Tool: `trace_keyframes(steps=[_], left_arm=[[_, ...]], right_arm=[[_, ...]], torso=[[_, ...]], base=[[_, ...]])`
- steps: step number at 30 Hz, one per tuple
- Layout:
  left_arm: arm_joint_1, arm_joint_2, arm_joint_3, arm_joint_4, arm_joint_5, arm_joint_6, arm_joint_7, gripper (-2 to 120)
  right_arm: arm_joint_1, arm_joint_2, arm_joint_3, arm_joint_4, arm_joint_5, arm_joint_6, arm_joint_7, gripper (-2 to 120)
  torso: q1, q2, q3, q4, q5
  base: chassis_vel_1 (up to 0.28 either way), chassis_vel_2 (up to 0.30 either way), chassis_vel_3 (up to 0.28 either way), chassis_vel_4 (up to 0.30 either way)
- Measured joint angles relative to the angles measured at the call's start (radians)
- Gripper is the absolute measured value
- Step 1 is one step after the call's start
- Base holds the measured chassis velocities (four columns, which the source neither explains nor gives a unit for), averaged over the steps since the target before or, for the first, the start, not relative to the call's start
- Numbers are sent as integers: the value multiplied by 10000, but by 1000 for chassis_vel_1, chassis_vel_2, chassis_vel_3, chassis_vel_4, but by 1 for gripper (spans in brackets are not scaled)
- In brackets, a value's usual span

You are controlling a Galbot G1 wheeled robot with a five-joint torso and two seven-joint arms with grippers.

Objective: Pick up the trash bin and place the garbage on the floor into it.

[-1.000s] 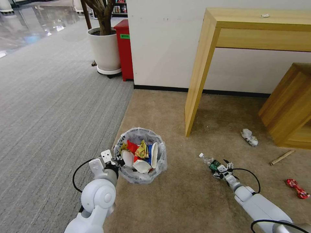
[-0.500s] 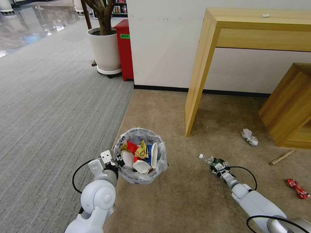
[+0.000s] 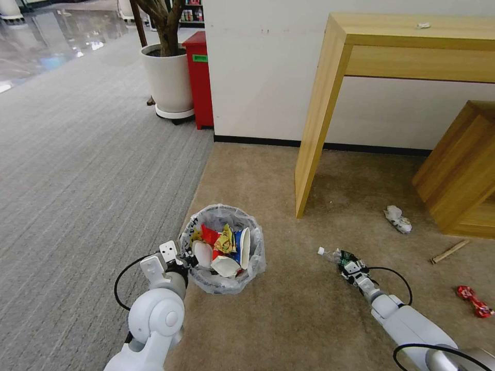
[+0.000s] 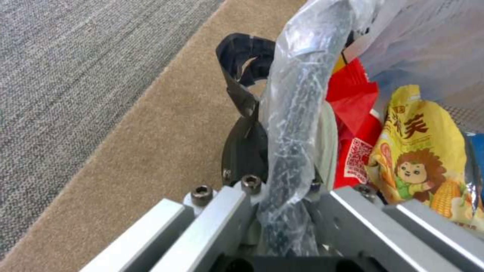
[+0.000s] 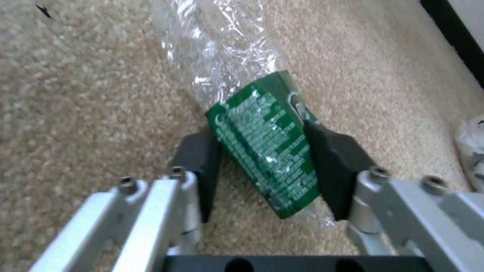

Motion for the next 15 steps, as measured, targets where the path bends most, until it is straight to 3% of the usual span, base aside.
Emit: trace_keyframes(steps=[10,15], left_arm=[[183,30,-75,25,86,-106,74,0],[202,43,-76,129,163,-111,108,0]], right_arm=[[31,133,71,-110,6,-4,-14,7],[-106,-104,83,413,40,52,39,0]], torso=[[0,0,0,1,-4],[1,1,1,3,2]], base=[[0,0,0,0],[0,0,0,0]])
